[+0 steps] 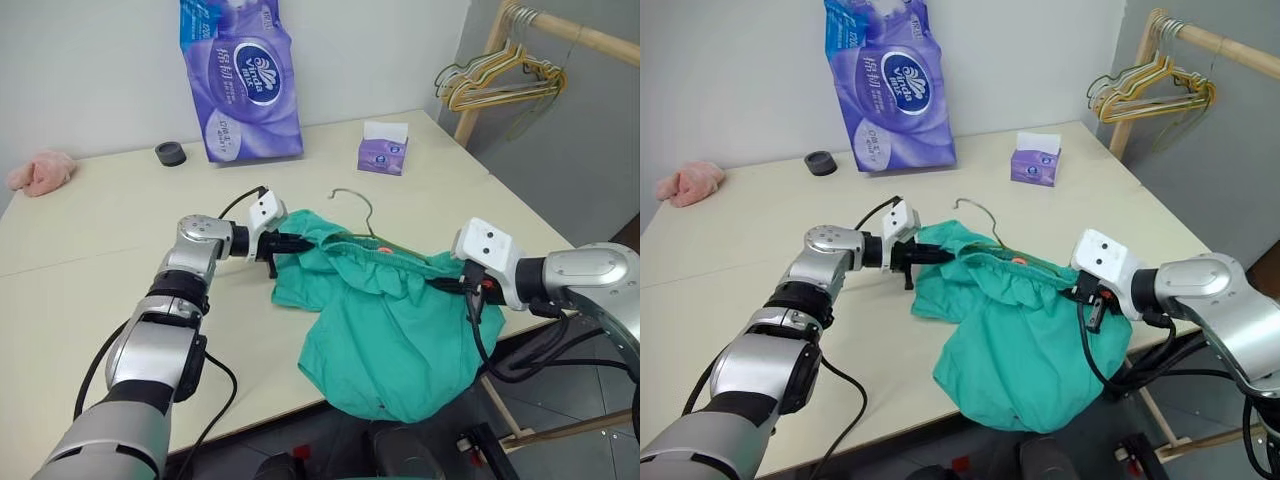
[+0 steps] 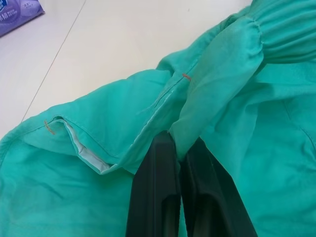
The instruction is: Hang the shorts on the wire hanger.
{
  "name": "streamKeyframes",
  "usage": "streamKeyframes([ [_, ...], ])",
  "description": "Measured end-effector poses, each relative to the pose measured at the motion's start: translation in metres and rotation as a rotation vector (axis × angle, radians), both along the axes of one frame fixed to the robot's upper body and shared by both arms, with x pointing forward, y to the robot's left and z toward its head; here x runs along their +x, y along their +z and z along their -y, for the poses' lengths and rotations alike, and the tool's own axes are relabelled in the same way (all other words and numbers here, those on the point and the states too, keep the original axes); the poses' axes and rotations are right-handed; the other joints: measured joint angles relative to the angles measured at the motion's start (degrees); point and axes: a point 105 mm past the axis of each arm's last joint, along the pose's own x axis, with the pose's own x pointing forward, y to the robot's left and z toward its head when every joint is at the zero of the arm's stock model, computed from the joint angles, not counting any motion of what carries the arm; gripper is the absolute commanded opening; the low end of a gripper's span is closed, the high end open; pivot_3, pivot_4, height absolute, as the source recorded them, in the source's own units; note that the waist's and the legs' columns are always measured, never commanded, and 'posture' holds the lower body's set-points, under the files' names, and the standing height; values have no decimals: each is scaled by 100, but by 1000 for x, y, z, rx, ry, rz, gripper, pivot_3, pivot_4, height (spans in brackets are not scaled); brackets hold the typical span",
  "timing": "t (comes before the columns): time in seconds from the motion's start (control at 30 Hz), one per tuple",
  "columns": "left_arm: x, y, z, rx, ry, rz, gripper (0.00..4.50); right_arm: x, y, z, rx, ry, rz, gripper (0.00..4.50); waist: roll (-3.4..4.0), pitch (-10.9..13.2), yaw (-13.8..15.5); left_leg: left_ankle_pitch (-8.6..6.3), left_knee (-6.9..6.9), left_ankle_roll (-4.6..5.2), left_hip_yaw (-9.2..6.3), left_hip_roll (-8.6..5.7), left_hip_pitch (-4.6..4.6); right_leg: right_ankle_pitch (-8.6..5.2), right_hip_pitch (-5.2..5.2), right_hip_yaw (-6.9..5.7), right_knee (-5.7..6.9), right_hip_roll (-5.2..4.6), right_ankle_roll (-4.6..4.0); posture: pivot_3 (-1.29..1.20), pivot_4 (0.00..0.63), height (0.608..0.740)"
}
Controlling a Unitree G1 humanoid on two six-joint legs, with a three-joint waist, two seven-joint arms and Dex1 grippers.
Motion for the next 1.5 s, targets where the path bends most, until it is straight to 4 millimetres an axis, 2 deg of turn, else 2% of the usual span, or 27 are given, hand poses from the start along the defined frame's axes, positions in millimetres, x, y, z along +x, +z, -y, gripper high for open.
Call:
streamKeyframes([
  [0.3,2,5,6,-23,-7,1,20,-2,0,9,-9,-11,5,0,-1,1,12,0,0,0,3,-1,0,-1,0,3,-1,2,1,-286,74,740],
  [0.57,0,6,12,-80,-6,-70,20,-1,1,16,-19,-27,30,0,-2,1,14,0,-1,0,3,1,1,-2,0,3,0,5,2,-281,73,740],
  [0.67,-5,6,6,-71,-23,-104,686,-1,2,16,-19,-28,34,0,-2,1,11,0,-1,0,3,1,1,-2,0,3,0,6,2,-279,72,740],
  [0.73,-8,6,-1,-61,-27,-123,1298,-1,2,16,-19,-28,35,0,-2,1,10,0,-1,0,3,1,1,-2,0,3,0,6,2,-279,72,740],
  [0.83,-13,0,-26,-29,28,-161,2210,2,5,24,-37,-56,41,0,-1,1,0,0,-3,0,2,4,4,-2,0,3,0,7,2,-277,72,740],
  [1.0,-18,-4,-27,13,-6,-153,3756,3,6,25,-40,-48,50,0,-2,1,74,0,2,0,4,-2,0,-2,2,4,-2,1,2,-276,73,740],
  [1.4,-29,-11,-16,75,-125,-130,3756,-4,18,19,6,29,57,0,-2,1,53,0,1,0,5,1,1,-2,1,5,0,3,2,-278,73,740],
  [1.5,-31,-16,-8,66,-143,-145,3195,-10,26,16,32,61,58,0,-2,1,56,0,1,0,5,0,1,-2,1,5,-1,3,2,-278,73,740],
])
